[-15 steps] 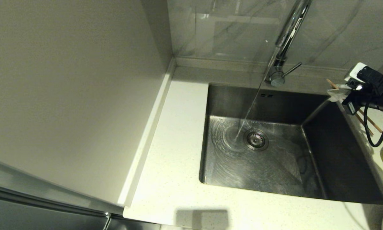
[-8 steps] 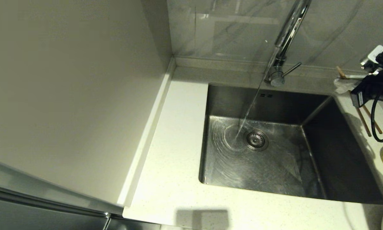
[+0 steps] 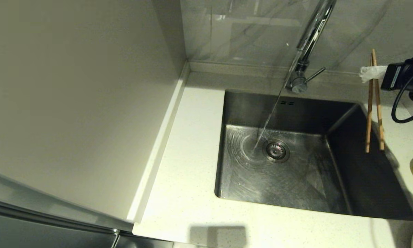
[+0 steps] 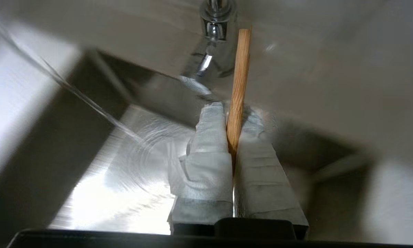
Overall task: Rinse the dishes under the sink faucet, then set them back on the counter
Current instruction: Pick up the chopsticks, then rinse the chopsticks
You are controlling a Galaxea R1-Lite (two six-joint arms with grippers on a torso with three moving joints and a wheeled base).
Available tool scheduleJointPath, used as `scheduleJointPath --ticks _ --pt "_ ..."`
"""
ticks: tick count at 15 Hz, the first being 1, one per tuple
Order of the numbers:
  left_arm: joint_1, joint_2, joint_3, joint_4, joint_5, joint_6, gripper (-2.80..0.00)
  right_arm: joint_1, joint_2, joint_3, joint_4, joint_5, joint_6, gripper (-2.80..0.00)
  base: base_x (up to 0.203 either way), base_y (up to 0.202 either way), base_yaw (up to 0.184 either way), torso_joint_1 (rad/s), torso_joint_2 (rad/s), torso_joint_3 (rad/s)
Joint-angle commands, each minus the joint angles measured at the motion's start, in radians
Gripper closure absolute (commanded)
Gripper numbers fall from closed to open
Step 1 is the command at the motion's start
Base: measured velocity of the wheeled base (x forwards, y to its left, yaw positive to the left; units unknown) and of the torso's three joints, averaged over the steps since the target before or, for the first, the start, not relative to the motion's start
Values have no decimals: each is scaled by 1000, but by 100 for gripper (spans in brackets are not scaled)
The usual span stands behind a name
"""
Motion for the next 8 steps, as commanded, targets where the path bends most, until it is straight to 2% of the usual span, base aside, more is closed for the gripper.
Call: scheduleJointPath --ticks 1,3,5,7,8 --pt "0 -2 0 -1 0 0 0 6 -13 -50 61 10 236 0 0 0 0 0 0 0" --pt "0 -2 0 -1 0 0 0 6 -19 -87 125 69 428 0 0 0 0 0 0 0" --pt "0 -2 0 -1 0 0 0 6 -35 -82 140 134 580 0 0 0 0 0 0 0" --pt "0 -2 0 -1 0 0 0 19 -44 -79 138 223 695 0 0 0 0 0 0 0" --pt "0 -2 0 -1 0 0 0 42 -44 -83 134 231 736 0 0 0 0 0 0 0"
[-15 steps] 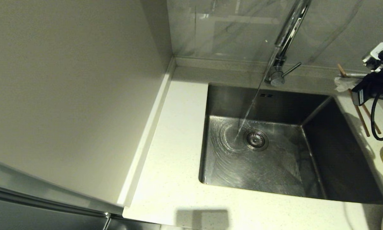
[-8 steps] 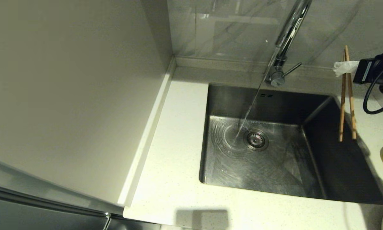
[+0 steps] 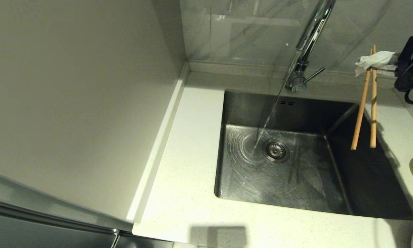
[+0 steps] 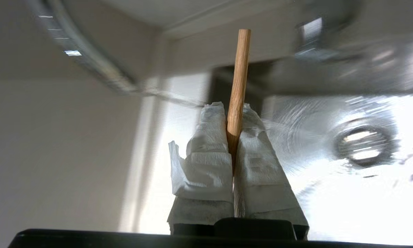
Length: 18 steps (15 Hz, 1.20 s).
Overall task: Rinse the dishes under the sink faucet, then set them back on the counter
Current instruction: Rinse the chopsticks
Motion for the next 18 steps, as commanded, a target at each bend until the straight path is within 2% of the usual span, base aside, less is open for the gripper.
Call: scheduleJointPath --ticks 1,3,5,7,10,11,12,14,16,18 --pt "0 -2 0 -1 1 -1 0 37 -3 -3 -7 11 61 0 0 0 0 0 0 0" --pt "0 -2 0 -1 1 -1 0 48 5 15 -49 -1 55 0 0 0 0 0 0 0" --pt "0 -2 0 -1 1 -1 0 48 25 33 -110 -58 3 0 0 0 0 0 0 0" --pt "0 -2 0 -1 1 -1 0 56 80 -6 -98 -219 -51 0 0 0 0 0 0 0" --pt "0 -2 0 -1 1 -1 0 87 165 -148 73 -539 -51 0 0 0 0 0 0 0" --pt "0 -2 0 -1 1 -1 0 103 189 -198 123 -637 -10 0 0 0 0 0 0 0" --pt "0 -2 0 -1 1 -1 0 127 209 -238 155 -710 75 0 0 0 0 0 0 0" --pt "0 -2 0 -1 1 -1 0 184 227 -289 223 -803 212 0 0 0 0 0 0 0" --pt "0 -2 0 -1 1 -1 0 207 243 -322 236 -870 253 0 0 0 0 0 0 0" --pt "0 -2 0 -1 1 -1 0 254 260 -367 234 -1003 256 0 0 0 0 0 0 0"
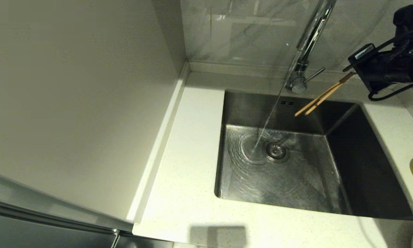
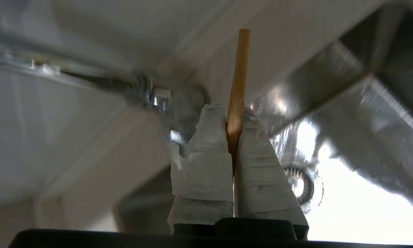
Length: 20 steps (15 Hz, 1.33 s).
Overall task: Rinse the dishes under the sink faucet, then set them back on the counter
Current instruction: Rinse the chopsticks
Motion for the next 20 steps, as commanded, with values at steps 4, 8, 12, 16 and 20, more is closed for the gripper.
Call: scheduleJointPath --ticks 4,8,12,16,20 --pt "0 -2 0 0 0 -1 0 103 30 -57 -5 -161 -7 0 0 0 0 0 0 0" --pt "0 -2 0 0 0 -1 0 172 46 -111 -11 -244 -29 0 0 0 0 0 0 0" --pt "0 -2 0 0 0 -1 0 223 65 -153 -117 -267 -30 0 0 0 0 0 0 0" --pt "0 -2 0 0 0 -1 0 271 74 -150 -155 -296 -29 0 0 0 0 0 0 0" --pt "0 -2 0 0 0 -1 0 277 78 -148 -158 -296 -27 0 0 0 0 0 0 0"
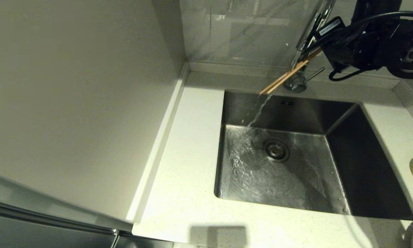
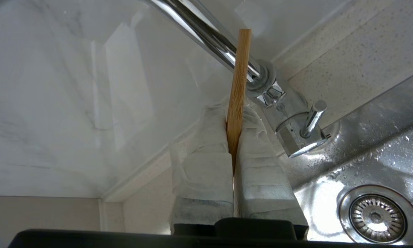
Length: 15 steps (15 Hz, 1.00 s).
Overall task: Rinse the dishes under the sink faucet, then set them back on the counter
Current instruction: Rinse the chopsticks
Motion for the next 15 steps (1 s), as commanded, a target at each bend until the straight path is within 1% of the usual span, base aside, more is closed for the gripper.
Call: scheduleJointPath --ticks 1,4,6,9,10,12,14,15 --pt "0 -2 0 0 1 -1 0 3 5 3 0 -2 5 0 0 0 0 0 0 0" --pt "0 -2 0 0 1 -1 0 -16 0 19 8 -2 -3 0 0 0 0 0 0 0" --pt "0 -2 0 0 1 -1 0 -70 -6 51 8 4 -32 0 0 0 0 0 0 0" --pt "0 -2 0 0 1 -1 0 -168 -17 87 4 58 -82 0 0 0 0 0 0 0" --pt "0 -2 0 0 1 -1 0 -210 -31 121 4 90 -120 0 0 0 0 0 0 0" --pt "0 -2 0 0 1 -1 0 -283 -81 210 2 173 -230 0 0 0 0 0 0 0" --pt "0 -2 0 0 1 -1 0 -373 -147 273 -8 330 -369 0 0 0 0 0 0 0" --pt "0 -2 0 0 1 -1 0 -424 -166 271 -30 390 -465 0 0 0 0 0 0 0"
